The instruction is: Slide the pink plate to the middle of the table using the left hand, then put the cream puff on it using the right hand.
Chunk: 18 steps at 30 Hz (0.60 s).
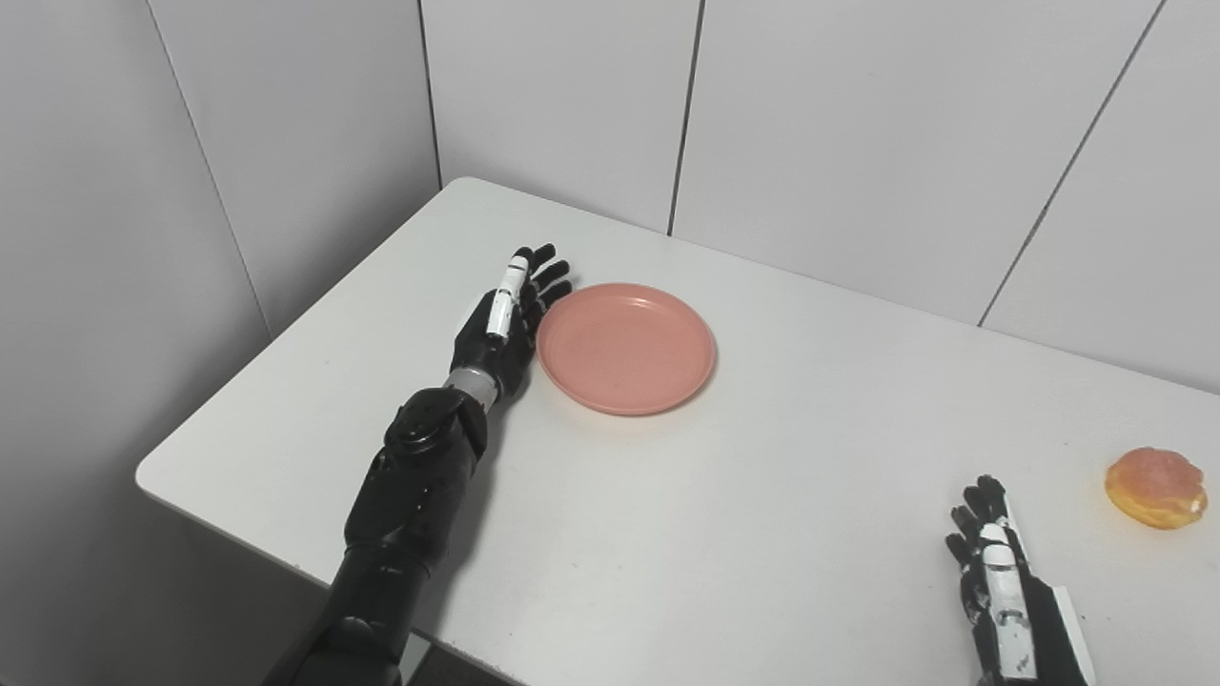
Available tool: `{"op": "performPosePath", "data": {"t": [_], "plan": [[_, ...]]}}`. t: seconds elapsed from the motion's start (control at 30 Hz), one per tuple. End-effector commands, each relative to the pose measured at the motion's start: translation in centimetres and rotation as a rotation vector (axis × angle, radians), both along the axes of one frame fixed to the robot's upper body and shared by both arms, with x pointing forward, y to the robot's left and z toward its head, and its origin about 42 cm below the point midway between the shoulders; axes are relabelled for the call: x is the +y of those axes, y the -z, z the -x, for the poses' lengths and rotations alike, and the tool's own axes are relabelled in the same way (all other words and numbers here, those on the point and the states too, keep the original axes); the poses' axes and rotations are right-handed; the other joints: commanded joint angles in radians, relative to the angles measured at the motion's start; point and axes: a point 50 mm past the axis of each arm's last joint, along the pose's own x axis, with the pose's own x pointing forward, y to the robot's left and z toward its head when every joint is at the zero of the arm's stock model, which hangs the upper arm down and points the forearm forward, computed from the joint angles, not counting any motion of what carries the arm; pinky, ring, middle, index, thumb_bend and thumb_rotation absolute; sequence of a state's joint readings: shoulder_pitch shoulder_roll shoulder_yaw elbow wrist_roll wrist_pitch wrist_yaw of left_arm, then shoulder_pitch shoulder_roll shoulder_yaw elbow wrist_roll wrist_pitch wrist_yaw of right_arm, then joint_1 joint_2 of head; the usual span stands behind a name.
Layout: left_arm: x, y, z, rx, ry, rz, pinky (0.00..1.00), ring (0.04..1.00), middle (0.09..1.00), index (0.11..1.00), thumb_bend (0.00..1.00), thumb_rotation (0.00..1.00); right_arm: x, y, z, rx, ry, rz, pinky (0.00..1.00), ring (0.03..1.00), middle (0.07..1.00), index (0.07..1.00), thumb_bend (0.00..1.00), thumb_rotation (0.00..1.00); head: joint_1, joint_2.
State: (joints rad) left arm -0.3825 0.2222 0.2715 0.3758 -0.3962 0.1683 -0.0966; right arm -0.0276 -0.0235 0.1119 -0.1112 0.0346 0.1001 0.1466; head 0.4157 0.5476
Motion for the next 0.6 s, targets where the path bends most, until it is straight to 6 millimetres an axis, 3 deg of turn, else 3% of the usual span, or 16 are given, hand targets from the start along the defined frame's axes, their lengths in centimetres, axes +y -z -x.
{"op": "performPosePath", "data": {"t": [0.0, 0.57], "plan": [[-1.0, 2.5, 0.7, 0.105, 0.025, 0.026, 0.94, 0.925, 0.922, 0.908, 0.38, 1.00, 0.3, -1.5, -0.5, -0.086, -0.006, -0.014, 1.00, 1.000, 1.000, 1.000, 0.13, 1.00, -0.001, 0.001], [-5.4, 2.6, 1.6, 0.088, 0.145, 0.062, 0.88, 0.881, 0.883, 0.872, 0.40, 1.00, 0.7, -1.6, -0.3, -0.088, 0.010, 0.005, 0.99, 0.986, 0.996, 0.999, 0.17, 1.00, -0.047, 0.020]]}}
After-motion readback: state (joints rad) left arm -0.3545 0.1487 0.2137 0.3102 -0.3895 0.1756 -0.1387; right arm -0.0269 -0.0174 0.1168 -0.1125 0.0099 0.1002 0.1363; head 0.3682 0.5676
